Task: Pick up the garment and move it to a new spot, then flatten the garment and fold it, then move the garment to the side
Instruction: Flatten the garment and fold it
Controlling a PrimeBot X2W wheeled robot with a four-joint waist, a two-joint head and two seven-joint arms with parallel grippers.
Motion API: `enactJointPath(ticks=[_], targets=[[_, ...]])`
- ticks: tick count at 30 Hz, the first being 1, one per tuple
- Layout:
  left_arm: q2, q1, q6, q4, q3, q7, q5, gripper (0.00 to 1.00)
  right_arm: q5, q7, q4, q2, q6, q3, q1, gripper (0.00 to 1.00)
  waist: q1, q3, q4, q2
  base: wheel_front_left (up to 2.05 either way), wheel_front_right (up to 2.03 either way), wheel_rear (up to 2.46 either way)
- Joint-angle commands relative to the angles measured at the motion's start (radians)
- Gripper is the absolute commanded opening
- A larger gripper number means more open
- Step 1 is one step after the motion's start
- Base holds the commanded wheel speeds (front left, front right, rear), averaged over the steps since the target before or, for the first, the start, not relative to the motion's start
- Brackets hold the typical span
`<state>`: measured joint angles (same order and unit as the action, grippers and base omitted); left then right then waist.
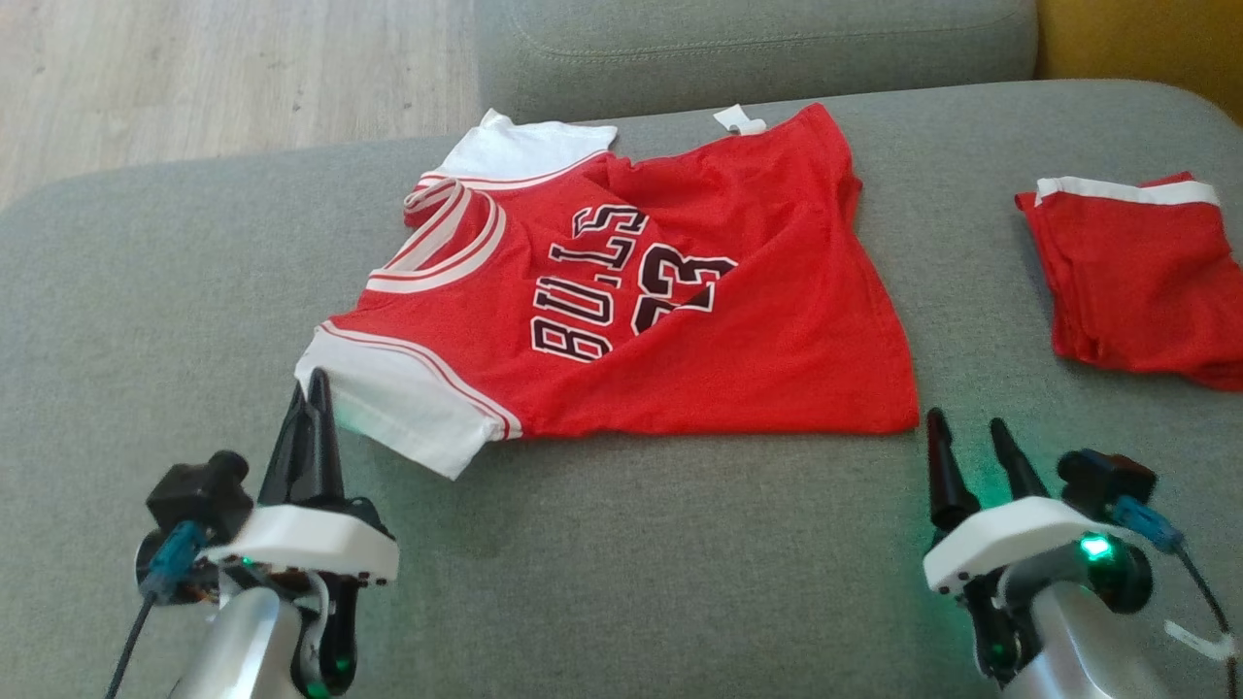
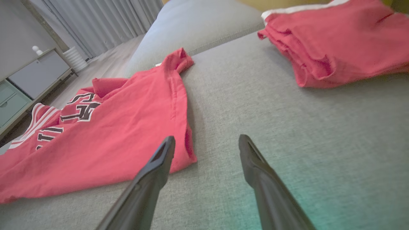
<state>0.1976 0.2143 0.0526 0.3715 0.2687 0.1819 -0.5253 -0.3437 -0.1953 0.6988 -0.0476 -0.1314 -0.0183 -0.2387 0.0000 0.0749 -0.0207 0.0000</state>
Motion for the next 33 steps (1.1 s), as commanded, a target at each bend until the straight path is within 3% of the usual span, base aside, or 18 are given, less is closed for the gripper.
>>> enactJointPath(ticks=[1,22,23,25,26,33], targets=[[0.012,0.019,0.004,-0.037,-0.028,0.014,0.01,0.0,-0.002,0.005,-0.005,-0.003,0.001,-0.034,-0.048,1.0,0.0,0.002,0.003,0.0,0.0,0.0,0.0],[0.003,0.067,0.001,-0.025,0.002,0.018,0.009,0.0,-0.008,-0.024,0.38,-0.003,0.001,-0.104,-0.238,1.0,0.0,0.043,0.051,0.0,0.0,0.0,0.0],[0.003,0.069,0.001,-0.024,0.002,0.019,0.009,0.0,-0.017,-0.023,0.389,-0.003,0.001,-0.116,-0.241,0.94,0.0,0.044,0.051,0.0,0.0,0.0,0.0],[0.004,0.074,0.003,-0.021,0.001,0.02,0.008,0.0,-0.035,-0.023,0.402,-0.003,0.001,-0.14,-0.246,0.22,0.0,0.044,0.048,0.0,0.0,0.0,0.0],[0.005,0.075,0.004,-0.02,0.001,0.02,0.007,0.0,-0.046,-0.024,0.406,-0.003,0.001,-0.152,-0.248,0.0,0.0,0.043,0.047,0.0,0.0,0.0,0.0],[0.003,0.076,0.007,-0.013,-0.013,0.022,-0.015,0.0,-0.118,-0.043,0.371,-0.003,0.001,-0.238,-0.251,0.0,0.0,0.029,0.031,0.0,0.0,0.0,0.0]])
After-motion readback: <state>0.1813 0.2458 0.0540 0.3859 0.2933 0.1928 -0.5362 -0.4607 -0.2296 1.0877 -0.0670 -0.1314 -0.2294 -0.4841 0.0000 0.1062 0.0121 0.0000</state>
